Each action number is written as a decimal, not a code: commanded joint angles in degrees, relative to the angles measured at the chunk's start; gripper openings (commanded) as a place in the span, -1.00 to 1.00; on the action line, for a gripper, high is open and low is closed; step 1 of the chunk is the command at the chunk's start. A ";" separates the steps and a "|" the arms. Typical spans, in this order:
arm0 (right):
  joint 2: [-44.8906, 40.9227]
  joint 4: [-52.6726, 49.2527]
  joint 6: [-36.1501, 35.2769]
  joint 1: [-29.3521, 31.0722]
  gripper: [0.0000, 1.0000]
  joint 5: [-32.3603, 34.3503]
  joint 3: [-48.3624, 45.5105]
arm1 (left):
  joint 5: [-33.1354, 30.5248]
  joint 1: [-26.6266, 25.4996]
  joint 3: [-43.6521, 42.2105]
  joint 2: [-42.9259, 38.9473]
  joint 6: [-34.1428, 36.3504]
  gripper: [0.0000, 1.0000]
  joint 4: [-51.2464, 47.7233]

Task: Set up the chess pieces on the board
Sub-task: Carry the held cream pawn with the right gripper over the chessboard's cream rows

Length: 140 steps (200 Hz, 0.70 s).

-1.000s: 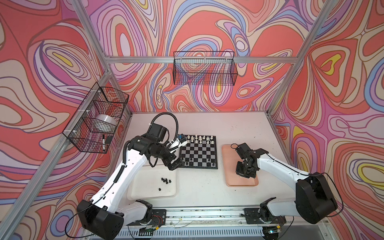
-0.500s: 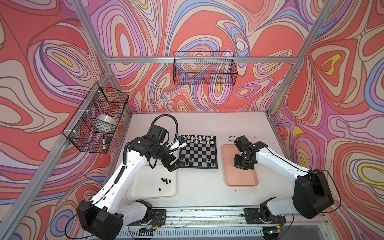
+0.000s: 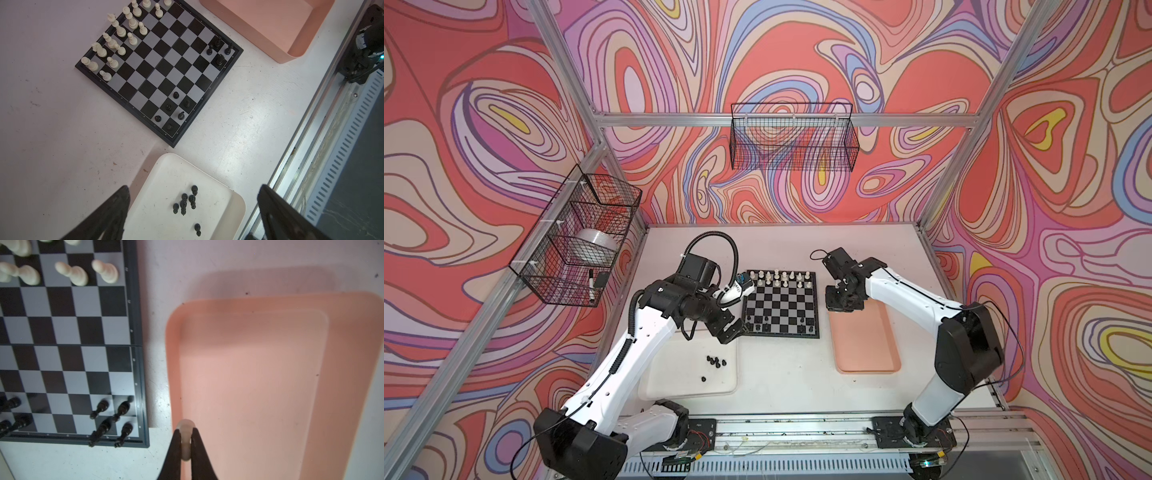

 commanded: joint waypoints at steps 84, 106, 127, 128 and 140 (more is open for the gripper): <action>13.18 -0.60 -5.02 3.26 -0.89 0.06 17.25 | -1.05 -0.29 -0.98 -1.74 -0.61 0.93 0.72; 15.04 -0.78 -5.77 3.33 -0.88 -0.07 19.85 | -0.98 -0.25 -0.85 -1.49 -0.71 0.93 0.69; 16.91 -0.72 -6.39 3.51 -0.88 -0.29 22.19 | -0.85 -0.22 -0.73 -1.33 -0.73 0.94 0.55; 17.02 -0.75 -6.41 3.51 -0.88 -0.34 22.29 | -0.81 -0.26 -0.75 -1.27 -0.75 0.94 0.54; 17.96 -0.63 -6.71 3.68 -0.88 -0.32 23.53 | -0.81 -0.27 -0.64 -1.24 -0.77 0.94 0.54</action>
